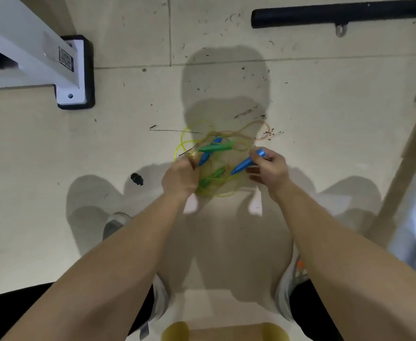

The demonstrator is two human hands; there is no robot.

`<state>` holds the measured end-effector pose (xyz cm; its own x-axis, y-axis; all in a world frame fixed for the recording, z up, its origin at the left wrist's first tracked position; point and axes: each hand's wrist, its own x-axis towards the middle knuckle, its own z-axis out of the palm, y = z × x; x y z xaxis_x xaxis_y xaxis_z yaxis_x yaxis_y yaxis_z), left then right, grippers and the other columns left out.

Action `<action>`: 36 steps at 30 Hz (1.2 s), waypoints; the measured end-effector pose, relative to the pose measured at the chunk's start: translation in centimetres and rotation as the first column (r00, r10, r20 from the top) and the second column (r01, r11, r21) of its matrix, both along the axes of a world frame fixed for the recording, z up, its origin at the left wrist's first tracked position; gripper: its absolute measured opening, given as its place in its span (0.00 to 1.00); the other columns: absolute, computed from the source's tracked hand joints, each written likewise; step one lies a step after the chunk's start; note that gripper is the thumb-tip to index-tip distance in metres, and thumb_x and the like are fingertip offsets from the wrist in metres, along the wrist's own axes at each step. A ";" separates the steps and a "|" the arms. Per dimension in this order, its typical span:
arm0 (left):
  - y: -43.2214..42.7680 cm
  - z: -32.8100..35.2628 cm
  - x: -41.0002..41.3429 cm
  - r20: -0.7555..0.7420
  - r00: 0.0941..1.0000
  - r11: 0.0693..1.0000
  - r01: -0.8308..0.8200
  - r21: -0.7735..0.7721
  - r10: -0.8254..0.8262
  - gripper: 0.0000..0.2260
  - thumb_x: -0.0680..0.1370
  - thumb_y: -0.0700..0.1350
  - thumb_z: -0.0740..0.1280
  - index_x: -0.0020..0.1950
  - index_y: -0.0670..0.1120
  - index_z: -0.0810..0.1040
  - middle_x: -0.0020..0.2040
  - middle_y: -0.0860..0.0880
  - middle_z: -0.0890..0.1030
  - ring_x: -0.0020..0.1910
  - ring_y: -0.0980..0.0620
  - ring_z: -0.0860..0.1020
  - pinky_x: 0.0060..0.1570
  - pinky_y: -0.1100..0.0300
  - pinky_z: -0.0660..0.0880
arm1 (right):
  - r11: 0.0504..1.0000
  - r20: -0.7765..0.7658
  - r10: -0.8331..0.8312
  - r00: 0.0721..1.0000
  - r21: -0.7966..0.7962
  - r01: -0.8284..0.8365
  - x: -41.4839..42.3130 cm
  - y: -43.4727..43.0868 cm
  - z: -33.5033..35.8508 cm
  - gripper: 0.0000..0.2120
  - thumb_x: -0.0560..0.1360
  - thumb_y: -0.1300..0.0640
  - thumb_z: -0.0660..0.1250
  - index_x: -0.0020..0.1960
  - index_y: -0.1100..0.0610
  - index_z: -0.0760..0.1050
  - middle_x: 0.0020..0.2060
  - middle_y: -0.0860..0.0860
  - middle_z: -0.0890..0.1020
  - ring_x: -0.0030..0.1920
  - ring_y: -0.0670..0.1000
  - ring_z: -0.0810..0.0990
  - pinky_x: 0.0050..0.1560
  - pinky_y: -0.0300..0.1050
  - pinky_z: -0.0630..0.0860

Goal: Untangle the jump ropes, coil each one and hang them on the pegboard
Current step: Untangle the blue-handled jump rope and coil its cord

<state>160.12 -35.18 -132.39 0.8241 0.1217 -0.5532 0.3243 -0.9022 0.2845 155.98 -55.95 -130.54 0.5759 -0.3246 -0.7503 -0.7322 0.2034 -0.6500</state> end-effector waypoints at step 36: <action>-3.8 41.9 0.7 0.110 0.985 0.560 0.168 -0.811 -0.136 0.07 0.78 0.44 0.70 0.41 0.46 0.78 0.27 0.53 0.73 0.30 0.51 0.77 0.33 0.58 0.81 | 0.827 0.496 0.395 0.773 0.175 -0.534 -2.3 2.2 33.1 0.04 0.78 0.58 0.68 0.53 0.55 0.78 0.54 0.53 0.84 0.28 0.44 0.57 0.25 0.34 0.54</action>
